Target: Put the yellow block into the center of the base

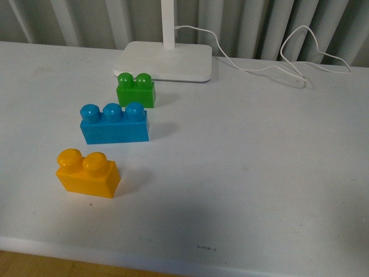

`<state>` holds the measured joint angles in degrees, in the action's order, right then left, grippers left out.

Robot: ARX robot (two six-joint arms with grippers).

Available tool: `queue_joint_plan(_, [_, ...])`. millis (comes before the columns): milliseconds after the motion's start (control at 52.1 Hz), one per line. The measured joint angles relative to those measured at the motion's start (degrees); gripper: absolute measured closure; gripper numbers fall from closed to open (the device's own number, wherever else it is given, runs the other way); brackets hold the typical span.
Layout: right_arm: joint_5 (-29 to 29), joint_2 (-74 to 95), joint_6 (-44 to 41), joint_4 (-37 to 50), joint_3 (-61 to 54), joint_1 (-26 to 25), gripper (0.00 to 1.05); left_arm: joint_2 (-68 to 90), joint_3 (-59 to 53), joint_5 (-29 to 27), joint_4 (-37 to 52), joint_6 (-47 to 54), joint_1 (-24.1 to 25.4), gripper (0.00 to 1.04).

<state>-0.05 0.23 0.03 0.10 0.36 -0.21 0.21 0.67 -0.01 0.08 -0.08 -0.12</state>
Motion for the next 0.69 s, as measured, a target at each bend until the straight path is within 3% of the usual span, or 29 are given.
queue_joint_plan(691, [0.0,0.0,0.0,0.0,0.0,0.0,0.09,0.0,0.0,0.0,0.0,0.0,0.0,0.06])
